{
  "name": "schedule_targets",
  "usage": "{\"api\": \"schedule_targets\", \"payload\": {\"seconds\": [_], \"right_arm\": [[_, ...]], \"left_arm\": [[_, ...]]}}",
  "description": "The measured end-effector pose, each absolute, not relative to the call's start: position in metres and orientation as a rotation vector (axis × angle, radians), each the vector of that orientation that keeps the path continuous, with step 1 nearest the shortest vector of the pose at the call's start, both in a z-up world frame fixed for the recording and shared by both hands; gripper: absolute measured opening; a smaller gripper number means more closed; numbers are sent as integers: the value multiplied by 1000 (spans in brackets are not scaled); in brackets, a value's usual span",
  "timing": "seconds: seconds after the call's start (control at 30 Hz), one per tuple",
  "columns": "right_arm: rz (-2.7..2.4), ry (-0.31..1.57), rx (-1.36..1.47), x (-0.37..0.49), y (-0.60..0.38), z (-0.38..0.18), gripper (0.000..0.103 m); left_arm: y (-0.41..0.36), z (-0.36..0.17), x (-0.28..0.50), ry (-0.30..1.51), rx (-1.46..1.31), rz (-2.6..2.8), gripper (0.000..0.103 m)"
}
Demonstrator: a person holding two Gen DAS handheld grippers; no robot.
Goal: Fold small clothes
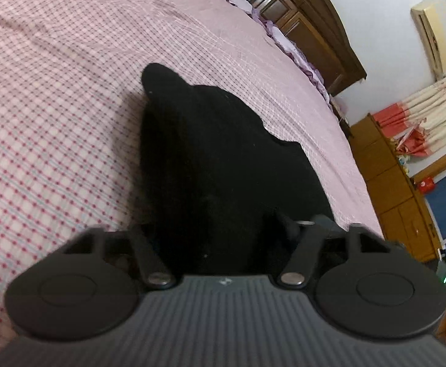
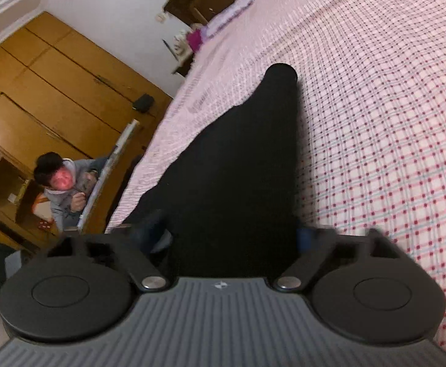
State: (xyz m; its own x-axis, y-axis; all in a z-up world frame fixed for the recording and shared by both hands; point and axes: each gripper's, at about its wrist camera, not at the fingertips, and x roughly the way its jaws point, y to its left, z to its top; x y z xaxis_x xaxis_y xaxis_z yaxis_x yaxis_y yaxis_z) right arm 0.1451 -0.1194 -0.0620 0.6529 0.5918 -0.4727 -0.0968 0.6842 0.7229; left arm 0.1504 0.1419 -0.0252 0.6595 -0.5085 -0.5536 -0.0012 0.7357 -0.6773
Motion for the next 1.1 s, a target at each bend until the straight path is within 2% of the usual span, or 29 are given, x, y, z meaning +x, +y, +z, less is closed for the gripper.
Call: {"api": "schedule_targets", "payload": {"seconds": [0.03, 0.07, 0.17, 0.6, 0.73, 0.93, 1.0, 1.07, 1.1], "right_arm": [[420, 775, 719, 147, -120, -58, 48], [424, 770, 725, 146, -123, -53, 43], [437, 717, 723, 133, -134, -29, 39], [392, 600, 618, -5, -203, 53, 39], [351, 590, 618, -55, -220, 49, 40], [231, 638, 578, -105, -231, 6, 42], [188, 652, 553, -114, -231, -11, 44], [158, 668, 529, -118, -228, -23, 59], [143, 672, 535, -122, -228, -27, 62]], "left_arm": [[142, -25, 150, 811, -713, -318, 41], [142, -23, 149, 808, -739, -320, 39], [142, -15, 143, 790, -814, -366, 34], [66, 41, 61, 775, -718, -539, 34], [46, 40, 31, 792, -664, -564, 34], [26, 13, 14, 875, -537, -538, 37], [22, 5, 10, 892, -480, -513, 42], [24, 0, 7, 892, -460, -482, 50], [26, -1, 6, 894, -464, -468, 51]]}}
